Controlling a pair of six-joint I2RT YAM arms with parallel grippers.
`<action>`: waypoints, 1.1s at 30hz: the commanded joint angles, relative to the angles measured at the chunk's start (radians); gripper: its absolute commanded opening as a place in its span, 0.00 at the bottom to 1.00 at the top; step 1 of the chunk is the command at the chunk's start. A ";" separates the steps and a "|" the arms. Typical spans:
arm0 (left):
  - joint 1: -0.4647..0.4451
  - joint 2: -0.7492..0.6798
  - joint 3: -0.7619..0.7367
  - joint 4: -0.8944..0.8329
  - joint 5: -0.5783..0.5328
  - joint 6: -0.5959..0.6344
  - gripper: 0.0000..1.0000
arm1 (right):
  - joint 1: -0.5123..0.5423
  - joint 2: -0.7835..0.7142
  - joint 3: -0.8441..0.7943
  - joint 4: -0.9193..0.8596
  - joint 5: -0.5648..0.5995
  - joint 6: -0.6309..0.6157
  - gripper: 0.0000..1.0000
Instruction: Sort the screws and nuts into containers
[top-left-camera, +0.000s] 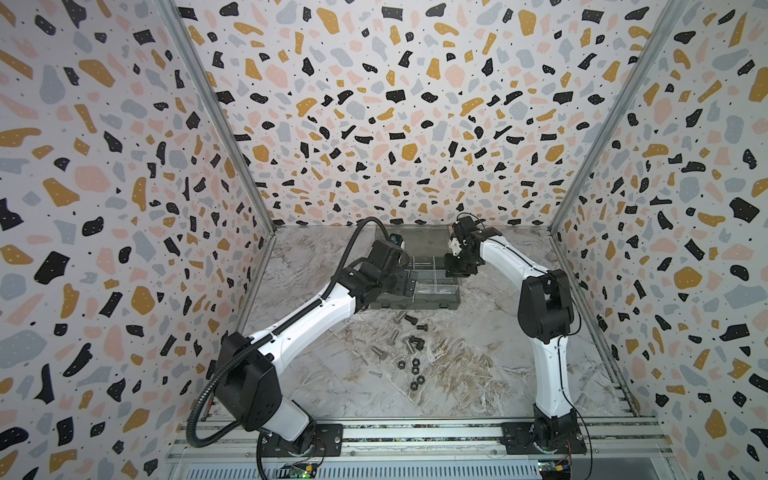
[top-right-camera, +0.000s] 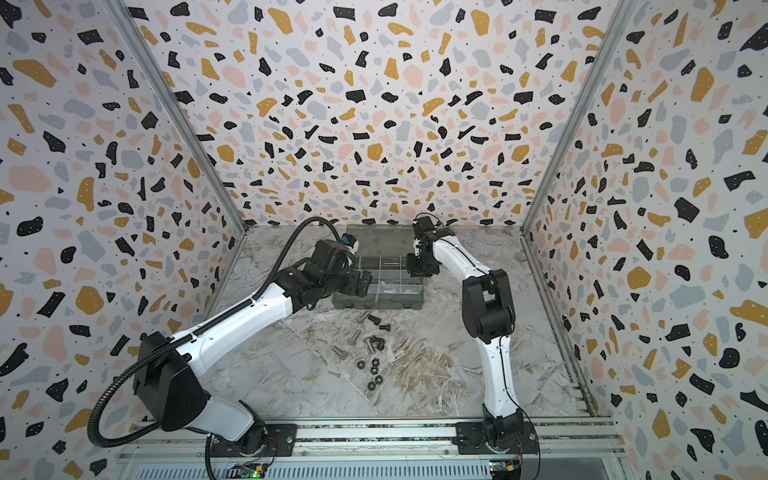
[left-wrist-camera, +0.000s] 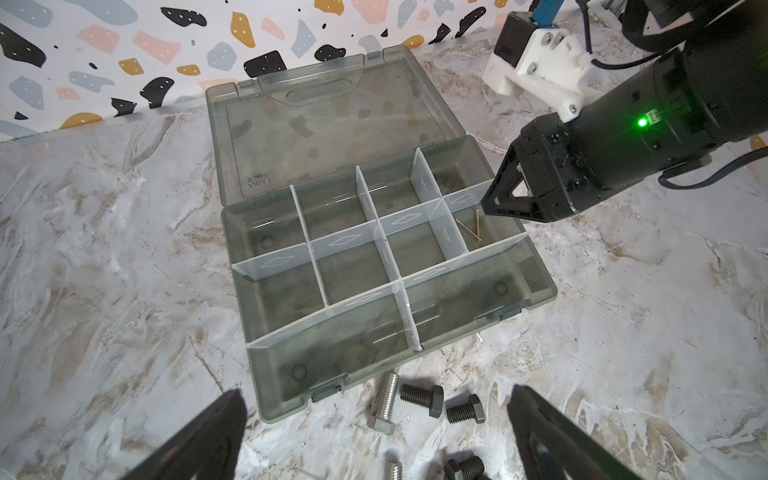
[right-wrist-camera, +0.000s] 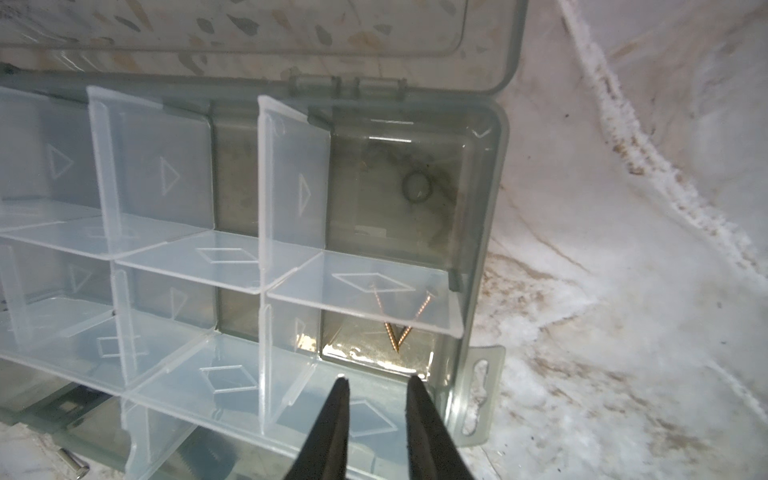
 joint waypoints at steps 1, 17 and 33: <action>-0.004 -0.018 -0.014 0.011 -0.018 0.001 1.00 | 0.015 -0.140 -0.040 -0.048 0.001 -0.018 0.27; -0.004 -0.216 -0.261 0.022 -0.021 -0.086 1.00 | 0.260 -0.441 -0.584 0.035 -0.031 0.045 0.24; -0.031 -0.495 -0.436 -0.041 -0.085 -0.225 1.00 | 0.417 -0.342 -0.615 0.125 -0.036 0.057 0.22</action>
